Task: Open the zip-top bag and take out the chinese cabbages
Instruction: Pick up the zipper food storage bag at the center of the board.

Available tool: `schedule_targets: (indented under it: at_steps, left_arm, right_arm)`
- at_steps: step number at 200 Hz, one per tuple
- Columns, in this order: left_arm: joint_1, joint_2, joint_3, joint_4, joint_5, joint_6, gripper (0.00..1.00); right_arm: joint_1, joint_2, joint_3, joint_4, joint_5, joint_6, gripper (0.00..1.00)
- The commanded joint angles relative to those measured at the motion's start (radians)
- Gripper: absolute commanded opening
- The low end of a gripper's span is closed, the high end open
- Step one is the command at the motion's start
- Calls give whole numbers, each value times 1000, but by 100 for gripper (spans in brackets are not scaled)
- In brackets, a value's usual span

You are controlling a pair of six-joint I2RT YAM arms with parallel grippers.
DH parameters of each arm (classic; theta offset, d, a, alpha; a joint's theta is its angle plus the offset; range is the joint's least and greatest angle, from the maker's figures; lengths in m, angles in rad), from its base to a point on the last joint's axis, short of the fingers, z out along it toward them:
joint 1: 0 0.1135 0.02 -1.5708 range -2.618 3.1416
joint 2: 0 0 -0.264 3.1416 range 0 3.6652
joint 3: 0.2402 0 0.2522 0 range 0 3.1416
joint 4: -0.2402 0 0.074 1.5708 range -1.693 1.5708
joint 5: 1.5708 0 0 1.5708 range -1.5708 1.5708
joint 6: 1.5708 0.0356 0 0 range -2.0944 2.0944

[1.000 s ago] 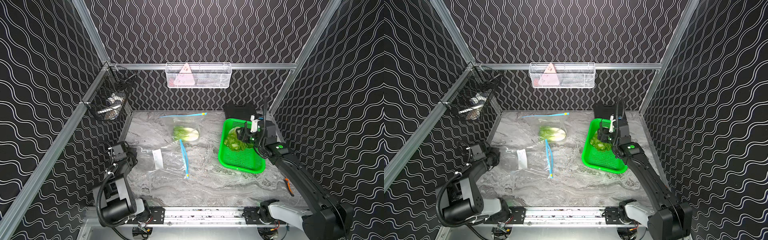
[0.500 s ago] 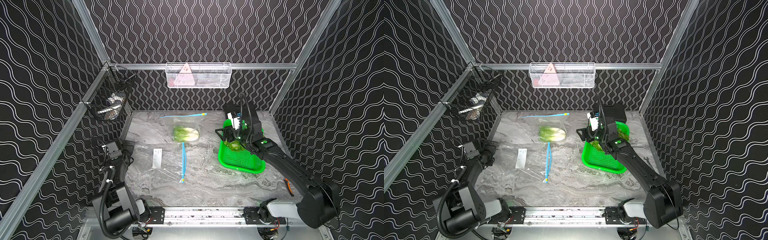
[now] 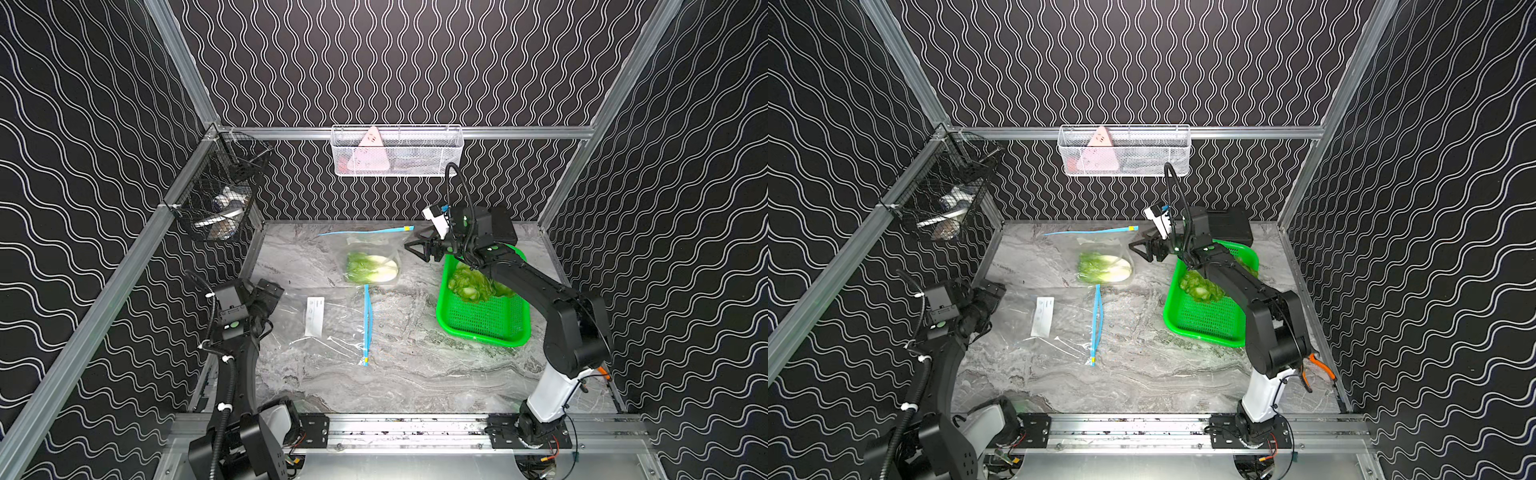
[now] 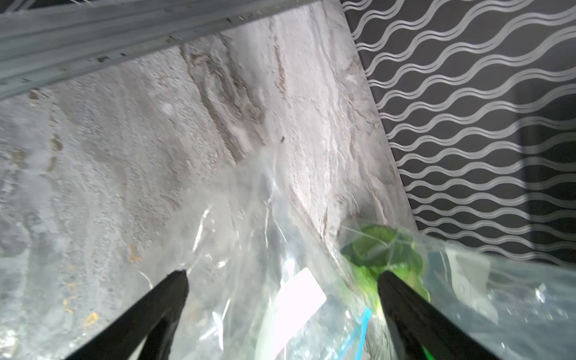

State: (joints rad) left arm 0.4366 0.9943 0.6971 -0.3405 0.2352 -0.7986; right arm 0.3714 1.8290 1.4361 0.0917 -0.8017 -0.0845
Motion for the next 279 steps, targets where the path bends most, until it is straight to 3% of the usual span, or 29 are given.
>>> schedule_targets:
  at_steps: [1, 40, 88, 108, 153, 175, 199, 243, 249, 265, 279]
  left_arm:
    - [-44, -31, -2, -31, -28, 41, 99]
    - [-89, -68, 16, -44, 20, 132, 99]
    - [-122, -84, 57, 16, 58, 144, 99]
    - [-165, -101, 98, 44, 37, 143, 99]
    - [-362, -139, 212, 38, -128, 269, 99]
    - [-463, -142, 231, 88, -151, 321, 99]
    - [-594, -98, 287, 154, -130, 451, 99]
    - [-864, 65, 425, 201, -239, 719, 99]
    - [-878, 83, 451, 193, -212, 771, 99]
    - [-897, 138, 522, 151, -9, 951, 99]
    - [-903, 200, 605, 72, 69, 1065, 99]
  right_arm:
    - [-1, 51, 59, 56, -117, -11, 69]
    - [-1, 130, 157, -7, -202, -23, 42]
    - [-1, 85, 123, -55, -182, -67, 0]
    - [0, 51, 104, -77, -168, -80, 0]
    - [-1, -21, 121, -221, -177, -140, 0]
    - [0, -50, 93, -268, -174, -175, 0]
    - [-2, -87, 68, -343, -159, -231, 0]
    - [-25, -130, 43, -358, -156, -232, 0]
    - [-29, -135, 39, -356, -145, -233, 0]
    - [-45, -151, 34, -381, -162, -256, 0]
    - [-63, -164, 25, -393, -186, -267, 0]
